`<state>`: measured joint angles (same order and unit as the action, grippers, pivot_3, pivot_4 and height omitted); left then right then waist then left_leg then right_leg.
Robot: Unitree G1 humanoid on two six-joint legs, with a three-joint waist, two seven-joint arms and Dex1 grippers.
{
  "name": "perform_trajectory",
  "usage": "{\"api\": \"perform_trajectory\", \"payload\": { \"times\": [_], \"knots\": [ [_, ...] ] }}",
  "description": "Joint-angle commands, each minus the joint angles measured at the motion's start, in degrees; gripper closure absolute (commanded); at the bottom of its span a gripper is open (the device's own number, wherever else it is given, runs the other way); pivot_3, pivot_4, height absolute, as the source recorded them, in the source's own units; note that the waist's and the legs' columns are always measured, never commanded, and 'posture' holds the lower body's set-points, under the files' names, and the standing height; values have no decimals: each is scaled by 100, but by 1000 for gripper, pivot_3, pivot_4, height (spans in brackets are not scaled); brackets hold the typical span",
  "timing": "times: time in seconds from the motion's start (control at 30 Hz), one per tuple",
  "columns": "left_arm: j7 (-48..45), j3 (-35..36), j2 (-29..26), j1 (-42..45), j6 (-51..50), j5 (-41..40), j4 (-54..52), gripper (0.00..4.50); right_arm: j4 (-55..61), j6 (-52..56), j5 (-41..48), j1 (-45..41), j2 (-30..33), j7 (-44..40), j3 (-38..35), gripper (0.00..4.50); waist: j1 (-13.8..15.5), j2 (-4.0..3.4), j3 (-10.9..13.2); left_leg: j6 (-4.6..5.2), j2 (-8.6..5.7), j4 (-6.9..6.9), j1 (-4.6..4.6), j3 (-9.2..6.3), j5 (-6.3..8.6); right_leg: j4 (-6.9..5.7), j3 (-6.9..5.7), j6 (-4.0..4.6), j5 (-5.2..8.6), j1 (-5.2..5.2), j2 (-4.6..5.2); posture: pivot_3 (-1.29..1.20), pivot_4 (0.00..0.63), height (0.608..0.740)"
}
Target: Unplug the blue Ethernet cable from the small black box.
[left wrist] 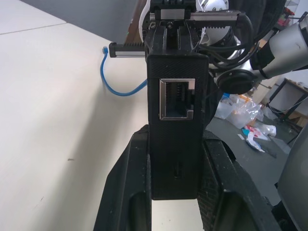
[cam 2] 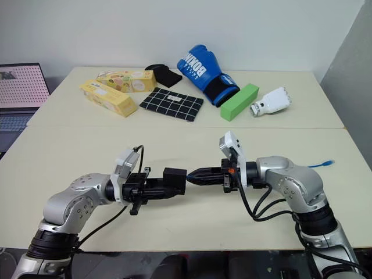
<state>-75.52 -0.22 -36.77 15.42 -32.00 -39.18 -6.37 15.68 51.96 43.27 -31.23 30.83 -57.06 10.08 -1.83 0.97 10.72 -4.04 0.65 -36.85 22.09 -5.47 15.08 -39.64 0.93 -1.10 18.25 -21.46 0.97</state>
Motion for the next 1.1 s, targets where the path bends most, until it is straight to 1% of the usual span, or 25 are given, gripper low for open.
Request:
{"api": "perform_trajectory", "payload": {
  "times": [0.03,0.2,0.27,0.33,0.43,0.5,0.6,0.63,0.67,0.73,0.83,0.93,0.97,1.0,1.07,1.1],
  "knots": [
    [119,330,-128,-236,126,-9,-99,3698,-44,-15,2,12,195,-107,-198,4477,-5,1,1,0,0,0,0,1,0,2,0,0,0,0,1,0,150,740],
    [420,634,-155,-628,110,-80,-291,3698,-230,-233,-133,75,212,46,-350,4478,1,0,1,1,4,6,2,-2,1,9,1,0,0,-1,7,0,150,740],
    [672,778,-101,-676,64,-119,-315,3698,-610,-765,-653,59,13,413,-326,4478,2,1,1,1,4,5,3,-3,1,9,1,0,0,-1,8,0,150,740],
    [906,867,-50,-703,-2,-161,-392,3698,-1173,-1370,-1248,-4,-304,972,-314,4478,0,1,1,1,3,3,3,-5,1,9,2,0,0,2,8,0,150,740],
    [1345,913,35,-799,-43,-72,-609,3698,-2230,-2577,-2443,-84,-669,1854,-38,4478,-3,1,1,0,3,2,2,-2,0,7,3,-1,-1,1,8,0,150,740],
    [1554,918,78,-849,-51,-38,-701,3698,-2637,-2976,-2830,-99,-833,2089,44,4478,-3,0,1,0,3,5,2,4,0,6,5,-1,-1,-3,8,0,150,740],
    [1897,947,193,-898,42,41,-757,3698,-2820,-3055,-2994,-71,-1008,2124,61,4478,-2,0,1,-1,6,5,22,7,-1,6,7,0,-1,-20,10,0,150,740],
    [2012,966,227,-901,41,44,-749,3698,-2812,-3023,-2997,-56,-1031,2065,55,3773,-1,0,1,-2,7,0,37,7,-1,1,7,0,-1,-33,10,0,150,740],
    [2081,977,245,-903,30,37,-745,3698,-2807,-3008,-3002,-46,-1045,2017,47,3640,-1,0,1,-3,9,-2,46,5,-1,-1,6,0,-2,-41,12,0,150,740],
    [2190,1007,259,-904,-22,3,-713,3698,-2724,-3018,-3037,-33,-1025,1947,37,3177,1,0,1,-3,9,-5,52,4,-2,-6,6,0,-2,-47,12,0,150,740],
    [2394,1110,292,-958,8,18,-648,3698,-2375,-2920,-2987,-86,-831,1697,-59,2489,0,0,1,-2,7,-6,51,3,-1,-13,5,0,-2,-49,12,0,150,740],
    [2529,1117,291,-1037,222,233,-590,3698,-1962,-2816,-2926,-118,-575,1379,-77,1666,0,0,1,-2,6,-7,51,5,-1,-18,6,0,-2,-53,12,0,150,740],
    [2598,1141,326,-1066,333,306,-567,3698,-1734,-2798,-2866,-100,-451,1160,-39,1414,1,0,1,-2,5,-6,51,6,-1,-17,6,0,-2,-53,12,0,150,740],
    [2805,1186,431,-1060,678,554,-430,3698,-1329,-2617,-2646,-95,-315,849,-3,1207,2,0,1,-2,5,-7,51,5,-1,-17,6,0,-2,-53,12,0,150,740],
    [3226,1242,638,-1009,1510,1136,-77,3698,-751,-2397,-2386,-114,-154,436,97,1207,10,-3,3,-2,6,-7,53,5,-1,-18,5,0,-2,-56,12,0,150,740],
    [3453,1280,739,-961,1907,1405,143,3698,-601,-2334,-2371,-157,-156,392,164,1207,4,-3,2,-2,7,-7,52,5,-1,-18,6,0,-2,-56,14,0,150,740]
  ]
}}
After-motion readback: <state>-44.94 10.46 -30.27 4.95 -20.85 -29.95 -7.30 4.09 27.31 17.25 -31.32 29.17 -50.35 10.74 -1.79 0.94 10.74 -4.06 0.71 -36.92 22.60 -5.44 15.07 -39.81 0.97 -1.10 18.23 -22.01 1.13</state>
